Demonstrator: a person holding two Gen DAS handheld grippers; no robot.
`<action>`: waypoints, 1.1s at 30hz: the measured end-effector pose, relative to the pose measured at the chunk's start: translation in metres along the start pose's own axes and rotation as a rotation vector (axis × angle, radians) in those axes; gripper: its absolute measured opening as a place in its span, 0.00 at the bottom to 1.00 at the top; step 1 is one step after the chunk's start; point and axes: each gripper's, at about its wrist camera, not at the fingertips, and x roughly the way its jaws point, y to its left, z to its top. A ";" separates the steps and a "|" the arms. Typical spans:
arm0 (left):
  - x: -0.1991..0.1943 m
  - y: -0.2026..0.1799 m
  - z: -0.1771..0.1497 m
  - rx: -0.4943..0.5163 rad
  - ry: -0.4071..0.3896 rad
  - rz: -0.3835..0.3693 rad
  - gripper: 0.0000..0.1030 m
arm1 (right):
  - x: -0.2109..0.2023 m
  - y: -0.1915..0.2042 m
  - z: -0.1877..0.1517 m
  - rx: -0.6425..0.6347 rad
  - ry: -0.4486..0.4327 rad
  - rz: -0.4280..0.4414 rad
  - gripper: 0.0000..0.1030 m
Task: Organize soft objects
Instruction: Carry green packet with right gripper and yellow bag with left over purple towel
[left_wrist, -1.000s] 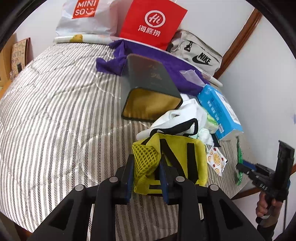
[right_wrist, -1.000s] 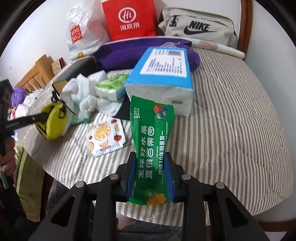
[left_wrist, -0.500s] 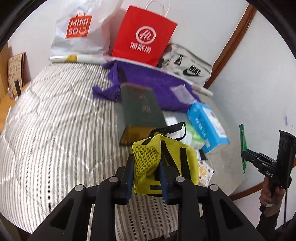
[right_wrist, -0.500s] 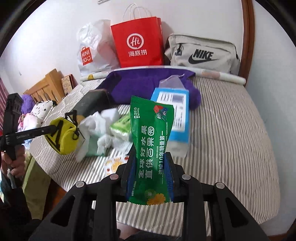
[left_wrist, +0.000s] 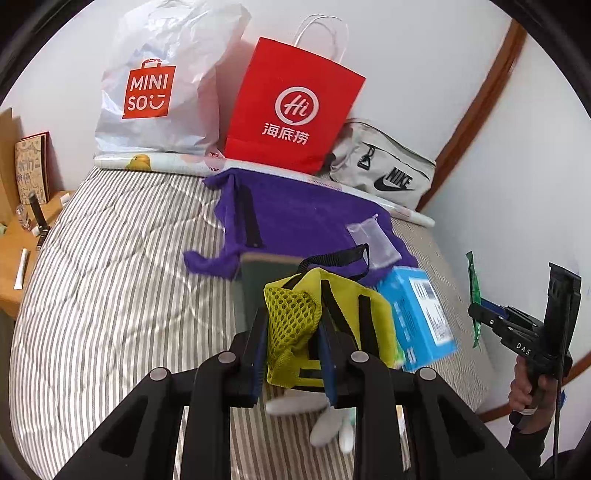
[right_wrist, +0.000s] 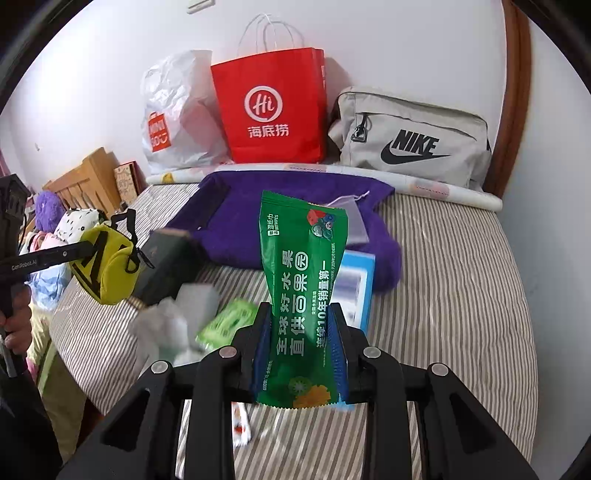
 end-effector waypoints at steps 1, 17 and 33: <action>0.003 0.001 0.005 -0.003 -0.001 0.007 0.23 | 0.004 -0.002 0.006 0.003 -0.001 0.000 0.29; 0.066 0.011 0.079 -0.066 0.013 0.039 0.23 | 0.078 -0.011 0.078 -0.021 0.042 0.009 0.29; 0.150 0.021 0.110 -0.105 0.139 0.075 0.23 | 0.169 -0.003 0.107 -0.034 0.175 0.045 0.29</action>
